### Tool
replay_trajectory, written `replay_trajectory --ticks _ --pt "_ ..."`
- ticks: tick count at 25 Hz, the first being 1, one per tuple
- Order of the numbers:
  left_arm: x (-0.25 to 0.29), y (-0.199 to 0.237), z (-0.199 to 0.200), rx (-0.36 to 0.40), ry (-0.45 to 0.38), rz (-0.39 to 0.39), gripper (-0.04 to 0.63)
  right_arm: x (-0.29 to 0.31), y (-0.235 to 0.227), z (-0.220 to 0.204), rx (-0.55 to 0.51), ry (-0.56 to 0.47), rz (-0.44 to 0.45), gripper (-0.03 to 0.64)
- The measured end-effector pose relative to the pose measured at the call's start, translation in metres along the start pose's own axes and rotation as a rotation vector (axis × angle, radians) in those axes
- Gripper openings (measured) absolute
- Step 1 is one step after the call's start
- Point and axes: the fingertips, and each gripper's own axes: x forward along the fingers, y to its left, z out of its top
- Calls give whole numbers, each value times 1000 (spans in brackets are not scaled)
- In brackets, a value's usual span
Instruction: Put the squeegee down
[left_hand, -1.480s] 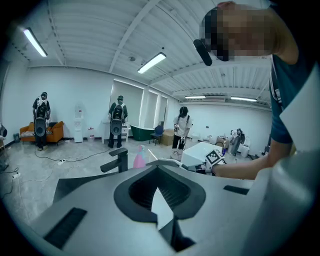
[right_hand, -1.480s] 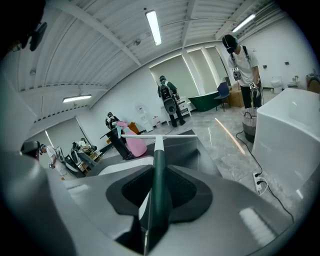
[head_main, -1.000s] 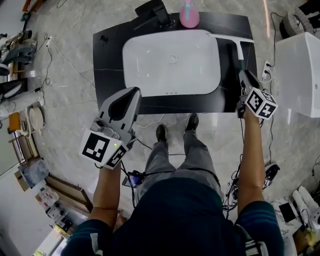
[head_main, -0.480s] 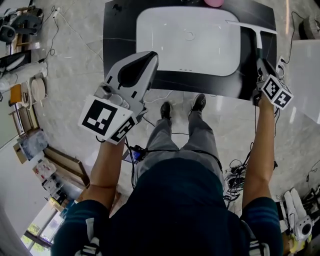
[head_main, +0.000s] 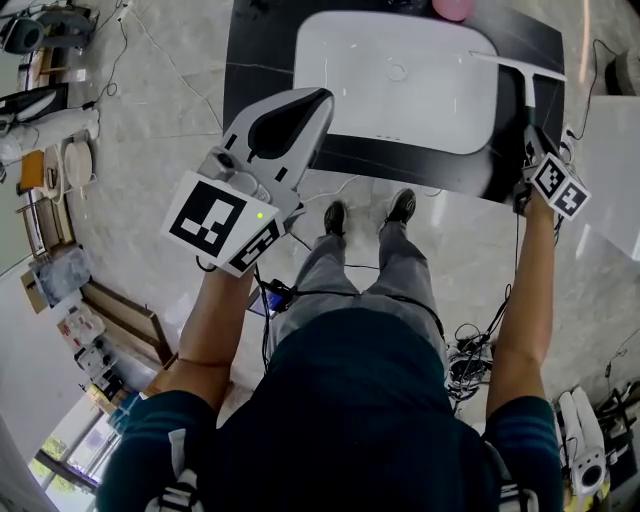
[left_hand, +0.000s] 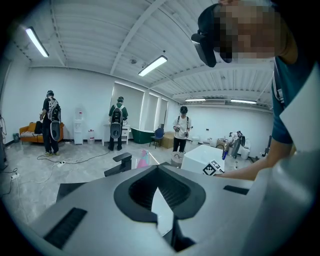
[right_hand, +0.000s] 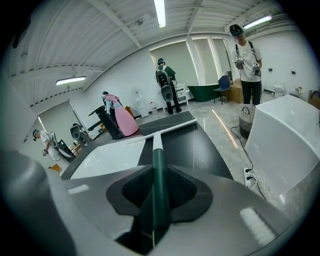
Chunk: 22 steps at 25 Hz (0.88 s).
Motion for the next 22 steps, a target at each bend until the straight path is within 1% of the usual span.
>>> replay_trajectory --ticks 3,7,11,14,17,18,20,22 --pt "-7 4 4 4 -10 2 5 -1 -1 1 -11 14 -25 104" --pt "-19 7 9 5 -29 4 5 -11 -5 4 -12 16 -81 127" --pt "-35 8 18 13 -50 1 5 -35 0 16 -11 -26 -118 130" --pt "-49 8 27 22 -70 -5 5 -60 12 31 -18 -79 -133 130" --pt "-64 10 34 30 -94 -12 5 -89 34 50 10 -159 -102 122" --pt "-69 10 37 34 -102 -14 5 -100 45 58 29 -193 -76 97" --pt "-78 12 40 40 -116 -19 5 -124 68 72 53 -258 -21 70" --pt "-89 12 44 46 -129 -23 5 -148 92 83 44 -304 23 49"
